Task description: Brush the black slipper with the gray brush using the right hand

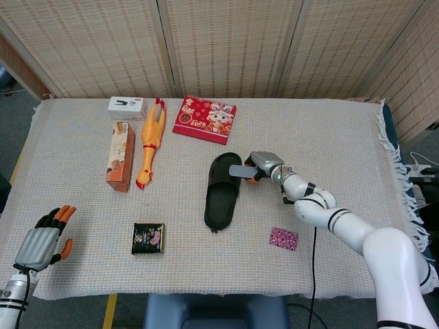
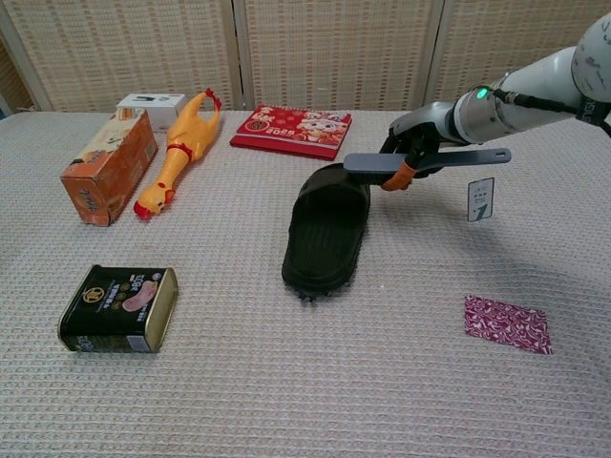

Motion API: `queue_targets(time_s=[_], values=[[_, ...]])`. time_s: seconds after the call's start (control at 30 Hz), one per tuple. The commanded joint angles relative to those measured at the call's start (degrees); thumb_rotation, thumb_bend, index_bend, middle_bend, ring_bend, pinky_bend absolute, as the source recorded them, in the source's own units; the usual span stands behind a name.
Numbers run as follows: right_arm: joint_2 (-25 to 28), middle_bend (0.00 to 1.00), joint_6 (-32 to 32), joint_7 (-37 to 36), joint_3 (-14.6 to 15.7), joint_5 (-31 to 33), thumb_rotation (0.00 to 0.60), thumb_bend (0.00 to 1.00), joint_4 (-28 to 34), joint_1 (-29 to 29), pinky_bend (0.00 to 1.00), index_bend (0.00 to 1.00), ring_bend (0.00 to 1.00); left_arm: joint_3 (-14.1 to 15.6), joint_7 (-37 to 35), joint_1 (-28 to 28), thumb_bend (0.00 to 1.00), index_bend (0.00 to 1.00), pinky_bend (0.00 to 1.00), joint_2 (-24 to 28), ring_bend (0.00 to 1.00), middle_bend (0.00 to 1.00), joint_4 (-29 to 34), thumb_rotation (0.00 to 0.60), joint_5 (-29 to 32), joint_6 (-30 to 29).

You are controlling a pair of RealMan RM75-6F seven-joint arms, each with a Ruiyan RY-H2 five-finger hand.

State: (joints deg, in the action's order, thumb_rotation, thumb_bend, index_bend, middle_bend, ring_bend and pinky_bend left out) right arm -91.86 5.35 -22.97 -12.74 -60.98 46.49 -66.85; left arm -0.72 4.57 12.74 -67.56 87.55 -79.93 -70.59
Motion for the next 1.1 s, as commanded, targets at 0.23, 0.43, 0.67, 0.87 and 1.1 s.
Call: queue_targets(time_s=[0.23, 0.43, 0.67, 0.87, 1.1], values=[[-3.9, 0.71, -1.2, 0.5, -1.9, 1.5, 0.600, 0.78, -4.3, -2.8, 0.93, 0.90, 0.77, 0.0, -0.9, 0.0, 0.54, 0.00, 0.14, 0.3, 0.00, 0.00, 0.0, 0.580, 0.1, 0.0], [-4.3, 0.72, -1.2, 0.7, -3.1, 2.2, 0.600, 0.78, -5.2, -3.7, 0.93, 0.91, 0.77, 0.1, -1.7, 0.0, 0.54, 0.00, 0.14, 0.7, 0.00, 0.00, -0.1, 0.580, -0.1, 0.1], [-6.8, 0.72, -2.7, 1.0, -3.3, 2.9, 0.600, 0.78, -7.9, -5.7, 0.93, 0.91, 0.77, 0.2, -2.0, -0.1, 0.54, 0.00, 0.14, 0.8, 0.00, 0.00, 0.0, 0.579, -0.4, -0.2], [-6.9, 0.72, -4.4, 2.0, -1.8, 2.6, 0.600, 0.78, -9.0, -6.1, 0.93, 0.91, 0.77, 0.3, -1.8, 0.1, 0.54, 0.00, 0.14, 0.5, 0.00, 0.00, -0.4, 0.577, -0.3, 0.3], [-4.7, 0.72, -4.7, 1.8, -0.2, 3.2, 0.600, 0.78, -7.9, -4.3, 0.93, 0.91, 0.77, 0.3, -1.0, 0.2, 0.54, 0.00, 0.14, 0.2, 0.00, 0.00, -0.1, 0.576, -0.4, 0.3]])
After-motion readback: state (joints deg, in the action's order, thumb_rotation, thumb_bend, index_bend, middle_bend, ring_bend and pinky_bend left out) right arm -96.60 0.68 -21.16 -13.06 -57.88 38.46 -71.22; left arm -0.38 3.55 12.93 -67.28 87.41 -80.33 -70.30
